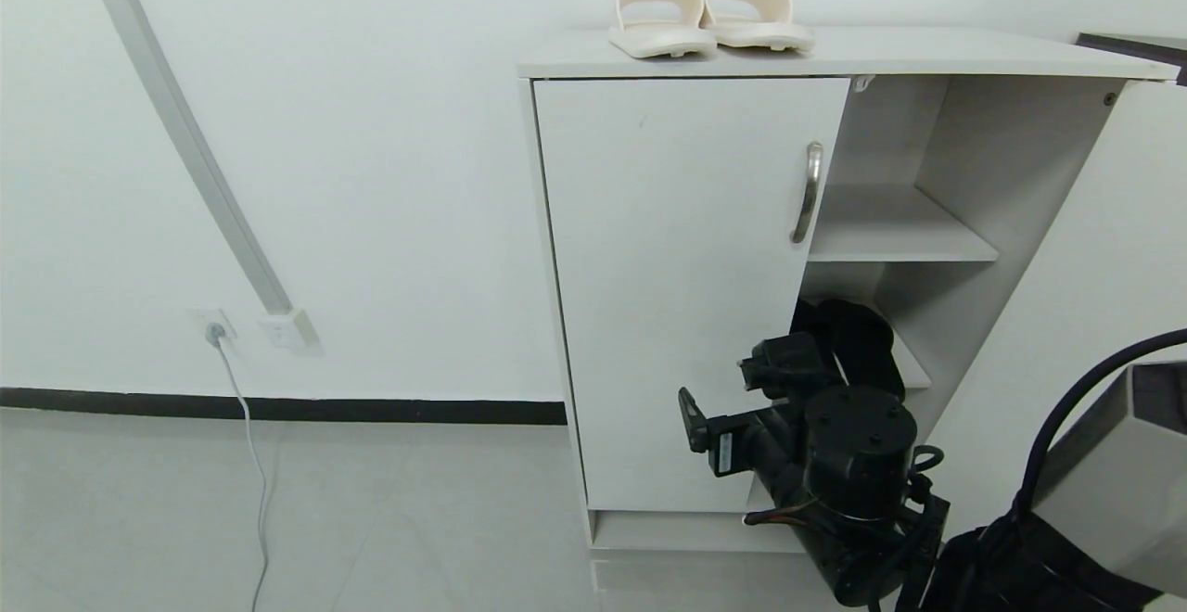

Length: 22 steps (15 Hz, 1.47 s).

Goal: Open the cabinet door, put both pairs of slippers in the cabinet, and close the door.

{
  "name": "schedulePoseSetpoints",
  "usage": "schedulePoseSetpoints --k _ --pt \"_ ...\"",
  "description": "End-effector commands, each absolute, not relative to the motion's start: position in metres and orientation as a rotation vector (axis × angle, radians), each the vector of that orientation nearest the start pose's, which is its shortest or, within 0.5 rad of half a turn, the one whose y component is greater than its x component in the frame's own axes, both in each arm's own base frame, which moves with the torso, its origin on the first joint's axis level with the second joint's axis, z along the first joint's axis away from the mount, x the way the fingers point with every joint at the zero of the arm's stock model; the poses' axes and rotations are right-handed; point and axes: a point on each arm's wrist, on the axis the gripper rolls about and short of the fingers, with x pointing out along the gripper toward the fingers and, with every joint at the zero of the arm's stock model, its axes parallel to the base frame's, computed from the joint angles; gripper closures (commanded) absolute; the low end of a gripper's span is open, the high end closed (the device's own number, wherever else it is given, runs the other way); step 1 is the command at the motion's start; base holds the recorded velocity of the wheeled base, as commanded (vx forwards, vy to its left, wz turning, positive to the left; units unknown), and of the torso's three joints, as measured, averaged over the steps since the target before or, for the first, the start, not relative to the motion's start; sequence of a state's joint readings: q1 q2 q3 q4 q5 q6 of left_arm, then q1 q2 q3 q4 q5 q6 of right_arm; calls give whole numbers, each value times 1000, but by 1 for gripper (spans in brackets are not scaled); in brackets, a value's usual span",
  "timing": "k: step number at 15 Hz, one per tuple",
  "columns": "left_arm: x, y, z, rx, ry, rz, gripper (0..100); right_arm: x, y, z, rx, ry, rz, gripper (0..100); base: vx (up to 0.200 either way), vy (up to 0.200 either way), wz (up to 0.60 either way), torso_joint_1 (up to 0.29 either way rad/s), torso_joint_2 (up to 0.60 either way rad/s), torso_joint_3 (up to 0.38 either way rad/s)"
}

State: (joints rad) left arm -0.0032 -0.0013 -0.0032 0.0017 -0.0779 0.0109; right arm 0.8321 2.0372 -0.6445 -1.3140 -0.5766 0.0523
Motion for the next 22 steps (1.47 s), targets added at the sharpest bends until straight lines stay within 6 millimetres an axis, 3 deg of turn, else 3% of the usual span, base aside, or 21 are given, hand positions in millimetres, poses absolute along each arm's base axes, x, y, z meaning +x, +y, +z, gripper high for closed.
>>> schedulePoseSetpoints --k 1,6,22 --pt "-23 -2 76 11 -2 -80 100 238 240 98 -9 78 246 0 0 0 0 0 0 0" --pt "-23 -2 76 11 -2 -81 100 244 237 92 -16 88 228 0 0 0 0 0 -36 -41" --pt "-23 -2 76 11 -2 -81 100 247 237 84 -37 98 222 0 0 0 0 109 -442 -337"
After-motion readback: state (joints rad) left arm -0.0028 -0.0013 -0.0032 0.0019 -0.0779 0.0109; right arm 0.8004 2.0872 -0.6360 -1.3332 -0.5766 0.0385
